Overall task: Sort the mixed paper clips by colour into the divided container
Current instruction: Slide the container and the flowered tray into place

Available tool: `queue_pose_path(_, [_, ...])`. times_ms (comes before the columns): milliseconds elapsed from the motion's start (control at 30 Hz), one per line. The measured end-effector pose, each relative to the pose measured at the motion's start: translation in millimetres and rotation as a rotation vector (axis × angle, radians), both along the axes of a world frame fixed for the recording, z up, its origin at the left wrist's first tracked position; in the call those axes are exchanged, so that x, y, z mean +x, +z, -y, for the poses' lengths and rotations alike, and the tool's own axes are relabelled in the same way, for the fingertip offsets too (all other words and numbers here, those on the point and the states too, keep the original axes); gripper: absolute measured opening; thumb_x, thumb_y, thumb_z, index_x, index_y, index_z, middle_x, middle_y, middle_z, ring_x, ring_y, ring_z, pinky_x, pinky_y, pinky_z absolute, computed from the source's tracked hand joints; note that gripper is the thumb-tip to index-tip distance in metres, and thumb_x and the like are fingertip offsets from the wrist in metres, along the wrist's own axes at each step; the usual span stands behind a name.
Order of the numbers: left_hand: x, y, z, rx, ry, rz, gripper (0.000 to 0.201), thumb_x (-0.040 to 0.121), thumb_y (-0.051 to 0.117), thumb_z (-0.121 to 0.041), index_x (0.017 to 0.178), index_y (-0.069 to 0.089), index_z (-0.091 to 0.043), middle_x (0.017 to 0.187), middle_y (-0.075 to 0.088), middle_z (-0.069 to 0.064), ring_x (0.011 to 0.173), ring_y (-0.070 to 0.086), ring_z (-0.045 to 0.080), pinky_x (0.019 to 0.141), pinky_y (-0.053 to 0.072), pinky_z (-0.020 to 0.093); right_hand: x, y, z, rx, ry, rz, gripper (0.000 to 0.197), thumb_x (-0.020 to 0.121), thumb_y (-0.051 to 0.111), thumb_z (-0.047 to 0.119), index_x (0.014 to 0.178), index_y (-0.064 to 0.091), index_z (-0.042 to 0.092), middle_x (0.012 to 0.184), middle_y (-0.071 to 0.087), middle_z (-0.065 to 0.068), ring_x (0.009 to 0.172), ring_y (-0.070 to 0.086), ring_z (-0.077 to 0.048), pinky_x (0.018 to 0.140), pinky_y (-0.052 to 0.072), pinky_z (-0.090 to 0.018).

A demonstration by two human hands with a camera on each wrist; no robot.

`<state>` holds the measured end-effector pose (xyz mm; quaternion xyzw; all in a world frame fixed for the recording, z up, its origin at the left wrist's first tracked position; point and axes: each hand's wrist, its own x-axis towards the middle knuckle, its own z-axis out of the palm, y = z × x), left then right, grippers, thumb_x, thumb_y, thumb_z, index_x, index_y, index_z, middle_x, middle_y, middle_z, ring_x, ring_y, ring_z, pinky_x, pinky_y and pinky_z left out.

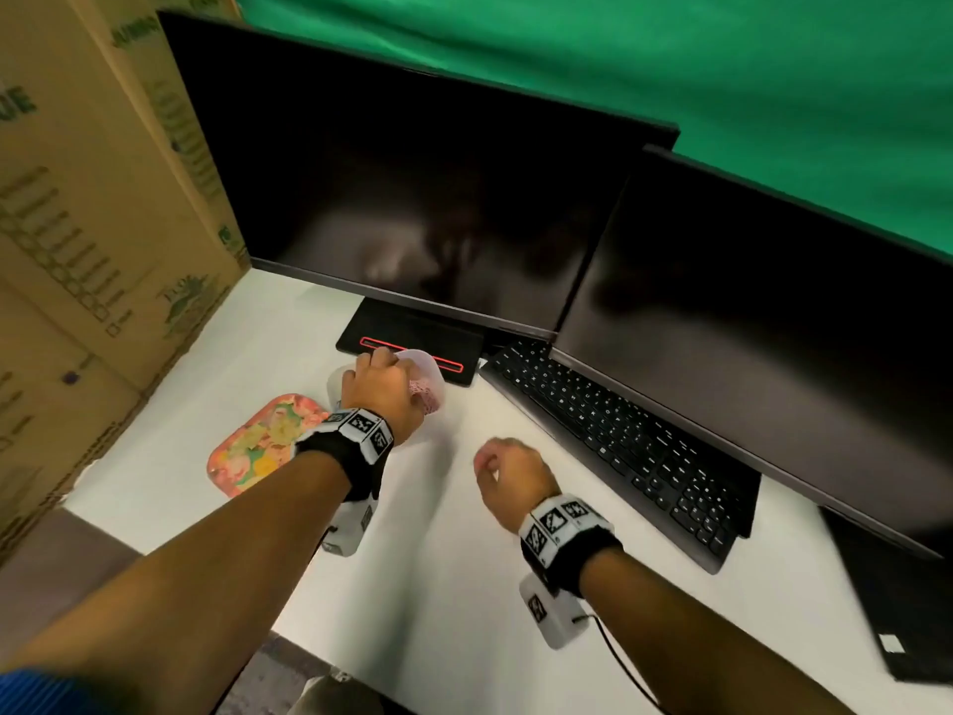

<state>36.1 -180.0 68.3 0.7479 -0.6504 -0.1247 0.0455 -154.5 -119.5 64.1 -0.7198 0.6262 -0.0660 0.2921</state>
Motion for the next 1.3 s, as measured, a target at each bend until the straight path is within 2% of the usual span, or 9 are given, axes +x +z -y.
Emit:
queue_pose_path(100, [32,-7,-9,-0.057,-0.001,-0.125,0.081,0.07,0.071,-0.053,0.139,0.038,-0.028,0.142,0.037,0.009,0.129,0.036,0.032,0.105,0.036,0.046,32,17,37,-0.079,-0.046,0.076,0.016,0.084,0.05,0.018,0.084,0.065,0.025,0.092,0.067,0.002,0.084,0.062,-0.022,0.077,0.053,-0.03])
queue_pose_path(200, [55,-13,-9,0.122,-0.098,-0.046,0.116,0.056,0.076,-0.064,0.148,0.017,-0.026,0.153,0.024,0.01,0.138,0.026,0.032,0.111,0.029,0.046,60,22,64,-0.089,-0.059,0.093,0.013,0.084,0.054,0.02,0.085,0.065,0.025,0.089,0.068,0.001,0.081,0.064,-0.023,0.074,0.055,-0.031])
queue_pose_path(367, [63,-19,1,0.214,-0.15,0.098,0.12,0.054,0.078,-0.057,0.148,0.01,-0.026,0.151,0.026,0.006,0.138,0.026,0.03,0.114,0.02,0.052,85,17,83,-0.063,0.034,-0.081,0.026,0.088,0.051,0.016,0.107,0.066,0.025,0.11,0.064,-0.004,0.099,0.063,-0.028,0.086,0.055,-0.037])
queue_pose_path(533, [66,-14,2,0.19,-0.333,0.03,0.121,0.053,0.081,-0.049,0.148,0.011,-0.026,0.147,0.031,0.001,0.134,0.031,0.026,0.112,0.026,0.047,75,17,78,-0.116,0.351,-0.19,0.082,0.078,0.064,0.018,0.147,0.023,0.032,0.155,0.022,0.0,0.142,0.019,-0.024,0.117,0.023,-0.041])
queue_pose_path(667, [65,-11,-8,0.193,-0.44,-0.077,0.129,0.052,0.082,-0.053,0.151,0.004,-0.027,0.153,0.023,-0.001,0.141,0.021,0.023,0.117,0.017,0.048,60,13,77,0.032,0.476,-0.308,0.118,0.068,0.077,0.043,0.151,-0.006,0.032,0.161,-0.008,-0.002,0.149,-0.007,-0.023,0.12,0.005,-0.046])
queue_pose_path(833, [122,-16,-31,0.233,-0.131,-0.391,0.137,0.044,0.084,-0.058,0.149,-0.002,-0.038,0.159,0.012,0.002,0.145,0.014,0.023,0.117,0.021,0.045,50,19,65,0.167,0.469,-0.266,0.119,0.067,0.069,0.066,0.152,-0.006,0.028,0.162,-0.003,-0.003,0.149,-0.002,-0.021,0.121,0.008,-0.045])
queue_pose_path(1000, [155,-49,-58,0.396,0.086,0.042,0.15,0.03,0.068,-0.081,0.148,-0.012,-0.033,0.156,0.007,0.011,0.144,0.013,0.035,0.113,0.024,0.05,51,-3,50,0.085,0.453,-0.369,0.138,0.047,0.072,0.078,0.148,-0.01,0.031,0.16,0.005,-0.004,0.148,0.008,-0.025,0.118,0.016,-0.05])
queue_pose_path(1133, [149,-54,-63,0.366,0.136,0.024,0.133,0.038,0.073,-0.066,0.146,0.003,-0.035,0.14,0.03,0.008,0.128,0.035,0.035,0.099,0.042,0.049,49,-7,49,0.024,0.438,-0.347,0.133,0.051,0.078,0.066,0.148,-0.006,0.03,0.153,0.022,-0.002,0.138,0.026,-0.024,0.112,0.029,-0.047])
queue_pose_path(1300, [140,-38,-52,0.267,0.194,-0.14,0.117,0.039,0.072,-0.053,0.141,0.016,-0.035,0.13,0.039,0.01,0.117,0.042,0.037,0.096,0.044,0.046,34,-1,45,0.092,0.334,-0.2,0.134,0.052,0.073,0.072,0.151,-0.006,0.03,0.16,0.007,0.002,0.146,0.012,-0.022,0.118,0.019,-0.045])
